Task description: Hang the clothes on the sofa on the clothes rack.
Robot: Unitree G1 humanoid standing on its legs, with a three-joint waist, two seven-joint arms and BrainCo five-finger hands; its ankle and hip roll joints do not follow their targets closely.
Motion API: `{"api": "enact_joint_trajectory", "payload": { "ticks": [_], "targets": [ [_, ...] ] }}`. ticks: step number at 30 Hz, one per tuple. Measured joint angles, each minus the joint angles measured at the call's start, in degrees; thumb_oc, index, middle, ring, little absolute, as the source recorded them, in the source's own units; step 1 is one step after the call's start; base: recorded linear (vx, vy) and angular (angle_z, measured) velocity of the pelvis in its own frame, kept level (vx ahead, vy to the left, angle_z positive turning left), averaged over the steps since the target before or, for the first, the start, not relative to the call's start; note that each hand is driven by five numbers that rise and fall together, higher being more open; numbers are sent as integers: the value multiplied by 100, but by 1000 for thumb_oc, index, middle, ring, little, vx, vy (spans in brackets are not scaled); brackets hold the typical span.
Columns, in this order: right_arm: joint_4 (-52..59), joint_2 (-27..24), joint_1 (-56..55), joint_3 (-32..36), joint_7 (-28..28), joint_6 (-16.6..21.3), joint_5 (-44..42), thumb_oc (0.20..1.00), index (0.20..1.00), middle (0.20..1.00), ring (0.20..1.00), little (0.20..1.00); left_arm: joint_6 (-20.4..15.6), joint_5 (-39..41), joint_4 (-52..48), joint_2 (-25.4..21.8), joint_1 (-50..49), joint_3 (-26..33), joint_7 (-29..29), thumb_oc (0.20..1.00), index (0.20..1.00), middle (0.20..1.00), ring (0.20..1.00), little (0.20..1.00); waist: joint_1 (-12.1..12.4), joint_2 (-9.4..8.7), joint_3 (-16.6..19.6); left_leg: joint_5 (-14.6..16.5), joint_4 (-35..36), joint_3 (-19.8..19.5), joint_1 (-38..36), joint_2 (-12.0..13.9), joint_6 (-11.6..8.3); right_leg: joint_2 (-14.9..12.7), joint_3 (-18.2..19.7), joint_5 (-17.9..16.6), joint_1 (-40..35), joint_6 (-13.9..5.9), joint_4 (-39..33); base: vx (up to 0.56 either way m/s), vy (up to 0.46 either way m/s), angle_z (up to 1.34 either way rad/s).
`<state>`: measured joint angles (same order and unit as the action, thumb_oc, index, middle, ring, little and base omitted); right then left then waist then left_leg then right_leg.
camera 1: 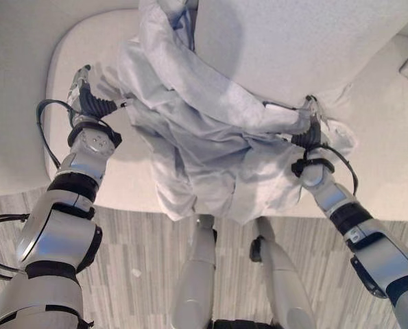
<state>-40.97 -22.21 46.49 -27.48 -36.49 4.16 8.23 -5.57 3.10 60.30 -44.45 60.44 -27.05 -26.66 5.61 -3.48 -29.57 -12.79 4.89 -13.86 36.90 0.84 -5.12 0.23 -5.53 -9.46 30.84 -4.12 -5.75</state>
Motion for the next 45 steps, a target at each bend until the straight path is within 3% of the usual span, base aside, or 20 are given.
{"api": "enact_joint_trajectory", "payload": {
  "ticks": [7,20,27,29,35,43,44,45],
  "targets": [
    [889,229,-1171,-89,73,5,766,1000,1000,1000,1000,1000,70,-238,-189,-202,132,-27,-16,1000,1000,1000,1000,1000,-182,-146,-67,-1,0,-6,121,-24,2,-21,22,2,119,-4,0,7,33,1],
    [965,307,-1172,-55,22,160,925,1000,1000,1000,1000,1000,72,-441,15,-303,503,-407,-54,1000,1000,1000,1000,1000,-369,-238,-102,-12,-3,96,230,-37,17,-40,159,-19,272,-16,0,-1,20,-3],
    [909,599,-297,-55,-202,117,731,1000,1000,1000,1000,1000,74,-436,85,-291,911,-652,-55,1000,1000,1000,1000,1000,-353,-230,-105,-21,-58,187,476,-44,28,-48,241,-70,523,-27,0,10,36,-5],
    [905,695,223,-60,-209,82,643,1000,1000,1000,1000,1000,74,-435,86,-185,986,-690,-57,1000,1000,1000,1000,1000,-231,-207,-115,-19,-100,204,521,-75,26,-79,258,-69,558,-27,0,12,34,1],
    [834,980,440,-584,-346,-45,643,1000,1000,1000,1000,1000,89,-378,128,86,1171,-763,-87,1000,1000,1000,1000,1000,-40,-161,-115,-18,-132,166,618,-160,24,-154,226,-62,610,-37,0,14,19,5],
    [834,971,629,-823,-337,7,679,1000,1000,1000,1000,1000,122,-323,242,125,1362,-761,-196,1000,1000,1000,1000,1000,-67,-148,-108,-6,-280,47,884,-186,8,-149,124,-67,767,-32,1,15,6,5],
    [807,972,655,-825,-337,6,679,576,576,576,576,576,122,-323,239,129,1364,-761,-198,498,498,498,498,498,-65,-148,-108,-3,-285,46,889,-186,4,-146,124,-67,767,-31,1,0,0,0],
    [672,971,788,-824,-381,1,678,200,200,200,200,200,124,-322,243,159,1372,-762,-221,200,200,200,200,200,-67,-148,-108,9,-300,41,905,-185,-12,-142,123,-71,771,-30,1,0,0,0]
  ]
}}
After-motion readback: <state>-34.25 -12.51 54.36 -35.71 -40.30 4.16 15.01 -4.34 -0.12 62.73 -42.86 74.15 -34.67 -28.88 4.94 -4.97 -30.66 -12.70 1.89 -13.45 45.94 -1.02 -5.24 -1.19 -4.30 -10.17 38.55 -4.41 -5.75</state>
